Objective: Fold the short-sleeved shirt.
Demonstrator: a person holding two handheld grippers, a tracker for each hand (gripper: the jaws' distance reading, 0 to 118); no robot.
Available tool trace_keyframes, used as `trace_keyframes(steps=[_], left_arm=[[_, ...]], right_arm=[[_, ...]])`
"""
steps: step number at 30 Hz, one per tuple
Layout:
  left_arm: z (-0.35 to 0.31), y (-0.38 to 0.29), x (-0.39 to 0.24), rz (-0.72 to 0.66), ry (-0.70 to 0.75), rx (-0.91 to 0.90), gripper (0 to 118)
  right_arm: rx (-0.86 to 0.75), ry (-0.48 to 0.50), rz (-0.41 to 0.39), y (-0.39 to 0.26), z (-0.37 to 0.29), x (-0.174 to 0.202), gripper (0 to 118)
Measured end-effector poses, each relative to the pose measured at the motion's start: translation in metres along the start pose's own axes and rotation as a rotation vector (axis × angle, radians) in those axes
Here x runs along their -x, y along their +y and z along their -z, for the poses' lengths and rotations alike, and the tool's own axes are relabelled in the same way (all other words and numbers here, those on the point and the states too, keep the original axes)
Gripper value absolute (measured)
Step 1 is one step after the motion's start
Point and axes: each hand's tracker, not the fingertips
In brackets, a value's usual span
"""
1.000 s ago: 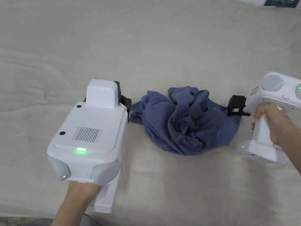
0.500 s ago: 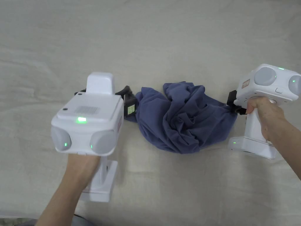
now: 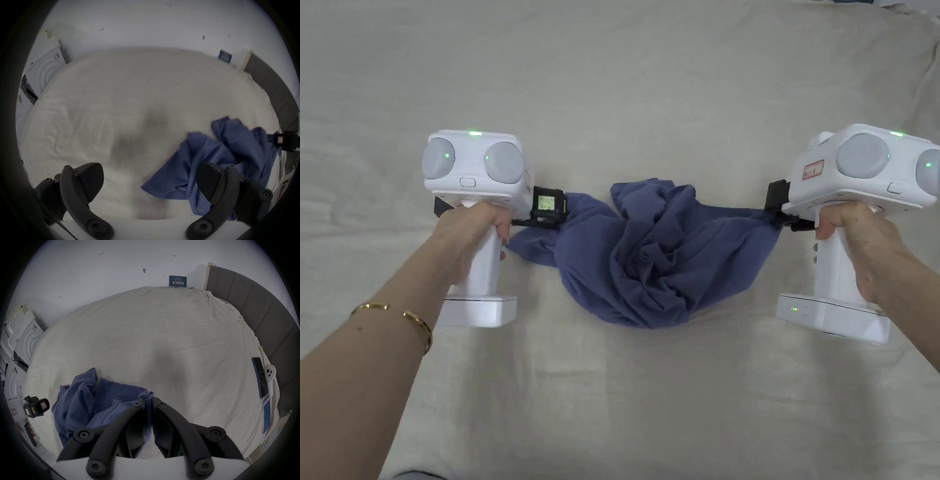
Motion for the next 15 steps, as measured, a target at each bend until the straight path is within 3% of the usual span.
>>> trace_keyframes(steps=[2,4,6,7,9,10,13,15], left_arm=[[0.007,-0.002,-0.002,0.007,0.005,0.026,94],[0.012,-0.006,-0.006,0.001,0.022,0.042,65],[0.013,-0.012,-0.010,-0.006,0.003,0.063,60],[0.011,-0.016,-0.013,-0.018,-0.042,0.067,47],[0.006,-0.021,-0.023,0.046,0.000,0.035,29],[0.006,-0.021,-0.027,0.086,-0.024,0.056,6],[-0.002,-0.026,-0.037,0.144,0.001,0.049,1],[-0.016,-0.023,-0.029,0.101,-0.045,0.001,1]], right_arm=[[0.006,-0.002,-0.001,-0.002,0.002,-0.001,5],[0.009,-0.006,-0.004,-0.002,0.004,-0.002,5],[0.009,-0.005,-0.002,-0.003,0.004,-0.002,5],[0.009,-0.004,-0.003,-0.003,0.005,-0.002,5],[0.007,-0.009,-0.011,-0.002,0.004,0.000,5],[0.005,-0.011,-0.016,-0.002,0.004,0.000,5],[0.000,-0.011,0.014,-0.001,0.003,-0.001,5],[-0.008,-0.002,0.032,-0.001,-0.005,-0.004,5]])
